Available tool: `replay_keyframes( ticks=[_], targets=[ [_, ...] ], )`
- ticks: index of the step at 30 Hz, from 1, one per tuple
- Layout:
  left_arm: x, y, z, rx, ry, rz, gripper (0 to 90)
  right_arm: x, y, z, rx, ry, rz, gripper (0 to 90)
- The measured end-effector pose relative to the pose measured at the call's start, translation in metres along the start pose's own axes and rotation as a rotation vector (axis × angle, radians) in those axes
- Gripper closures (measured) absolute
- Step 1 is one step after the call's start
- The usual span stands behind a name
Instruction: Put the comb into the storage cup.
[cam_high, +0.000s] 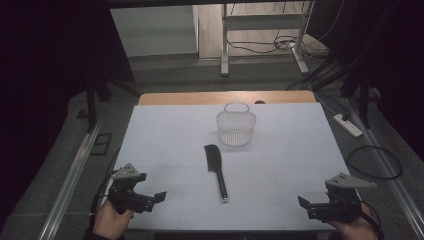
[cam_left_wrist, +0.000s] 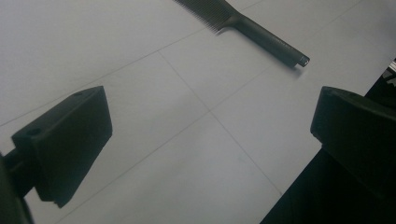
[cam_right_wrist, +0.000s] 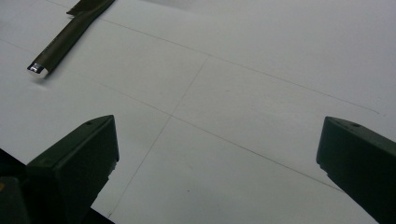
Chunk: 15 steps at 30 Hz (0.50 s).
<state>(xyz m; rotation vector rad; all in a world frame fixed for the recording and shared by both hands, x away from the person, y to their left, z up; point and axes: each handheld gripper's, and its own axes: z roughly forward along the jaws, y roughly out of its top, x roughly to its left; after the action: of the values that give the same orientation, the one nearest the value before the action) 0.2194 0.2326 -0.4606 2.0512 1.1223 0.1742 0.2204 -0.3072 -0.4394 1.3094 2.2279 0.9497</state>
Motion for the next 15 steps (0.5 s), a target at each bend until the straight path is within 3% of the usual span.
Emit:
replay_keyframes(
  ticks=[15],
  targets=[
    [-0.003,0.018,0.015,0.021,-0.014,0.023,0.0,0.001,0.000,0.000,0.002,0.002,-0.006,0.0]
  ],
)
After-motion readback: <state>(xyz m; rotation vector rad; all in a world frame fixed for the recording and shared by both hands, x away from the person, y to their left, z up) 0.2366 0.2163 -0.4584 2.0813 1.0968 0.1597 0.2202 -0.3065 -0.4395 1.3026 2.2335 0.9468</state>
